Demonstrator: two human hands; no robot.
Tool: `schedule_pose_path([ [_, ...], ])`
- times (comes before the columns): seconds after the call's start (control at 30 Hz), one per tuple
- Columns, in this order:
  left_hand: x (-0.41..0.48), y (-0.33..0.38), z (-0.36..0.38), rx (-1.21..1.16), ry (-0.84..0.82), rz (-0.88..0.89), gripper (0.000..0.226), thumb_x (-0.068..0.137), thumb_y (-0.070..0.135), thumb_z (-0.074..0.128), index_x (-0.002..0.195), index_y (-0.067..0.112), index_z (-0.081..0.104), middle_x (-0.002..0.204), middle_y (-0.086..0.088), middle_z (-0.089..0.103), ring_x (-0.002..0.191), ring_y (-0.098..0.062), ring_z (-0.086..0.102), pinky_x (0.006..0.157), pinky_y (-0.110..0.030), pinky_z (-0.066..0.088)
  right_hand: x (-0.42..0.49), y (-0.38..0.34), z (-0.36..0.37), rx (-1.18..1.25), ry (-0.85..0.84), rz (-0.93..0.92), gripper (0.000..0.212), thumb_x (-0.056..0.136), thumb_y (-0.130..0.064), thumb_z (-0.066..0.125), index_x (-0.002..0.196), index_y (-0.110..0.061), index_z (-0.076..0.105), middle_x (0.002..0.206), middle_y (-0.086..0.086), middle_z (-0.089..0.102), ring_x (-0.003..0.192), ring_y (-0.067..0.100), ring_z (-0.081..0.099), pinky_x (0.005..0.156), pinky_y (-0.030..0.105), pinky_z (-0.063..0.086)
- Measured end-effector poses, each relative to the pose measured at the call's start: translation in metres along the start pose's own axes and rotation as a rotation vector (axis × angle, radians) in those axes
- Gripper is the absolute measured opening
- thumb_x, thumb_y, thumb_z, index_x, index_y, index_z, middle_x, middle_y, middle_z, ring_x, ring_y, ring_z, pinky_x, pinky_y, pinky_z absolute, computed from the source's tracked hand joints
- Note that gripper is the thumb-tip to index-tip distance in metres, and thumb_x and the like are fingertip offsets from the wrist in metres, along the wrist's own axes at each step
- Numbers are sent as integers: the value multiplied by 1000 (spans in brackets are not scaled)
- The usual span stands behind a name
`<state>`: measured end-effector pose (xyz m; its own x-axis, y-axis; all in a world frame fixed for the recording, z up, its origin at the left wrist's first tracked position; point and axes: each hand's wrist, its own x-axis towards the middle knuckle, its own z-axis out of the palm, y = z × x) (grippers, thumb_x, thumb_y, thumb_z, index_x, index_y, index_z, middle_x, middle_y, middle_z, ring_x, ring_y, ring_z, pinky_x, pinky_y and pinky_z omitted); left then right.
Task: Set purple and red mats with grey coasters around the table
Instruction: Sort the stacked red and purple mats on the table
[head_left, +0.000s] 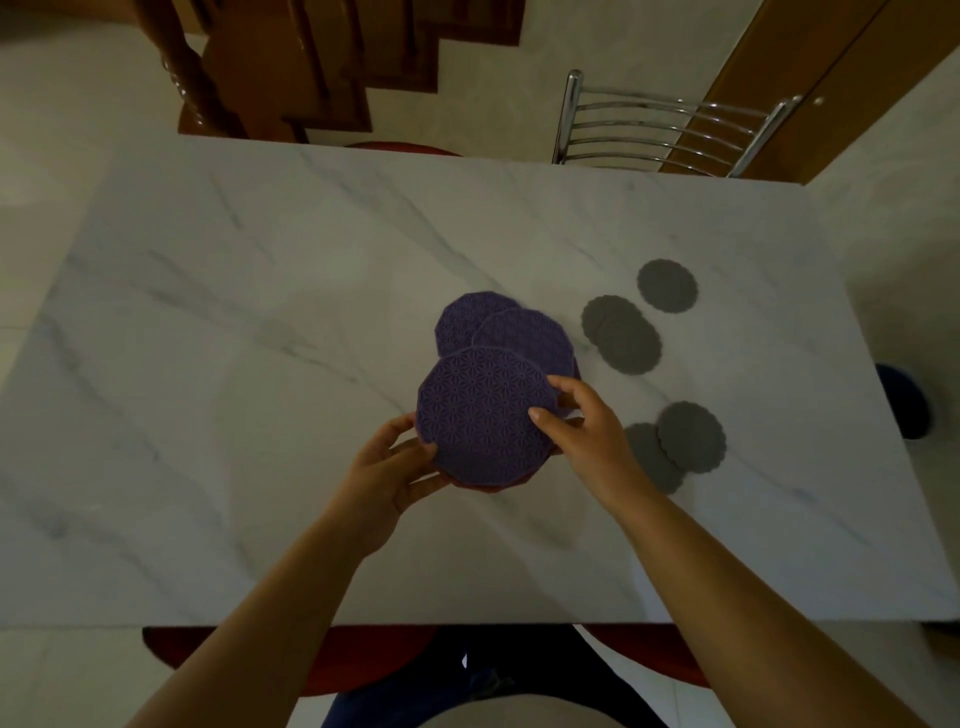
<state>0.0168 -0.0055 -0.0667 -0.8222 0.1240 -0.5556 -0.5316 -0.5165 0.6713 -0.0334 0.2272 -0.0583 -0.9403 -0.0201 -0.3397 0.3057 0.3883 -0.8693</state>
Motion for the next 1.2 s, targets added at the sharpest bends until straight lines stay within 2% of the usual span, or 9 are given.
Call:
schedule_pose_path([
  [0.07,0,1,-5,-14,-6,8,36,76,5,61,111,14,59,91,-7,74,78,-19,72,72,-36,60,8,4,-1,-8,-17,22,23,86,-34,62,108,-39,55,98,-13,58,79,-2,61,62,19,53],
  [0.17,0,3,-14,-49,1,10,33,76,5,60,107,16,60,91,-6,75,77,-19,72,70,-35,60,34,10,-8,-131,129,63,21,87,-24,60,109,-25,59,89,-13,58,83,5,60,72,28,47],
  [0.3,-3,5,-29,-106,44,13,33,78,4,59,109,16,60,96,-6,74,80,-20,72,70,-33,60,77,13,-10,-419,113,169,55,81,-36,66,128,-11,50,124,12,56,115,32,53,94,36,45],
  [0.4,-3,7,-40,-153,86,21,34,77,3,58,108,18,59,99,-6,74,81,-20,72,68,-32,60,103,8,-9,-543,61,209,75,75,-50,67,136,-14,41,139,14,46,127,34,44,103,46,41],
  [0.57,-3,11,-52,-161,105,41,31,77,3,57,100,21,66,95,-3,75,77,-18,72,67,-31,60,126,3,-14,-764,25,249,83,76,-57,64,139,-12,35,143,18,31,132,36,33,105,42,33],
  [0.77,-2,11,-50,-160,86,55,32,79,3,55,105,21,62,95,-2,74,77,-17,72,70,-32,60,125,3,-6,-532,153,260,78,70,-27,80,130,-4,37,135,16,38,123,34,43,101,44,42],
  [0.87,-1,8,-46,-179,94,52,33,77,2,56,104,20,62,93,-3,74,74,-16,71,68,-31,60,120,-2,-9,-322,217,189,50,76,-18,74,115,-4,46,120,12,53,106,28,56,78,35,46],
  [1.07,1,4,-41,-181,80,33,30,77,2,57,101,19,64,89,-3,74,70,-16,71,64,-30,60,94,-30,-32,65,187,166,31,83,-15,67,110,-12,53,108,6,62,97,25,63,83,41,54],
  [1.2,1,0,-35,-176,61,28,32,77,2,58,105,17,61,91,-3,74,74,-17,71,68,-32,60,64,-59,-54,384,169,93,19,83,-11,67,96,-18,55,106,7,66,88,19,67,71,34,57],
])
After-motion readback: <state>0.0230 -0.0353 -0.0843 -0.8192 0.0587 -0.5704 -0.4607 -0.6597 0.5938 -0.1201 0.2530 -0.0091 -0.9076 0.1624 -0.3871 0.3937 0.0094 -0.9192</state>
